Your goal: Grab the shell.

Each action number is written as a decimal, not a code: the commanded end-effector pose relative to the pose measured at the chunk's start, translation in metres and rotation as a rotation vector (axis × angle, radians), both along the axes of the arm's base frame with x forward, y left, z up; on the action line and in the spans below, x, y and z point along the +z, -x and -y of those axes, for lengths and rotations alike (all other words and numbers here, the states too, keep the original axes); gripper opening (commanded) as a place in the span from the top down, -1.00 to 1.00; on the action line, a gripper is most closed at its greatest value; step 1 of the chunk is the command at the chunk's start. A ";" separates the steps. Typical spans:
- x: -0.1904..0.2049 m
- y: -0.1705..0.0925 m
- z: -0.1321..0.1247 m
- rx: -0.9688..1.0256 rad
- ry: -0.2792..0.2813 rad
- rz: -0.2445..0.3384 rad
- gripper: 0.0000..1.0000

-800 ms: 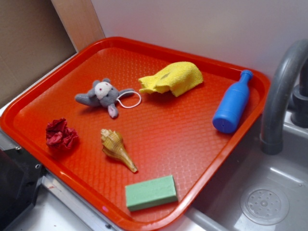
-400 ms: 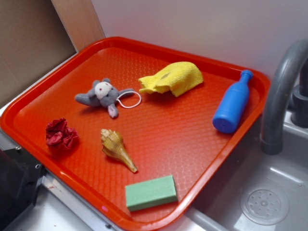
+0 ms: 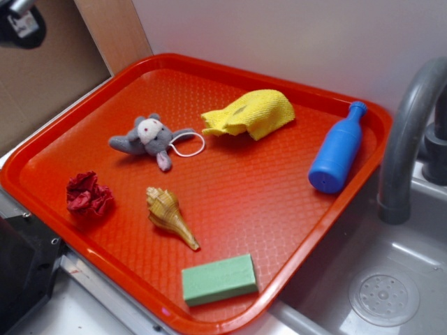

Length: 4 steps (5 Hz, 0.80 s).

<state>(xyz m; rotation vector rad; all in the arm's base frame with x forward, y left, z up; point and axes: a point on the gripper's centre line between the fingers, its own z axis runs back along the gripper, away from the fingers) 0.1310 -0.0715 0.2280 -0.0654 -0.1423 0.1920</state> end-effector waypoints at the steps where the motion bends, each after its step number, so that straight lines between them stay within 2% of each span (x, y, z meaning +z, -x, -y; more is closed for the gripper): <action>1: -0.048 -0.010 0.034 0.415 -0.027 0.081 -1.00; 2: -0.076 -0.026 0.031 0.589 -0.029 0.090 -1.00; 3: -0.103 -0.043 0.031 0.659 -0.022 0.073 -1.00; 4: -0.134 -0.056 0.030 0.712 -0.011 0.026 -1.00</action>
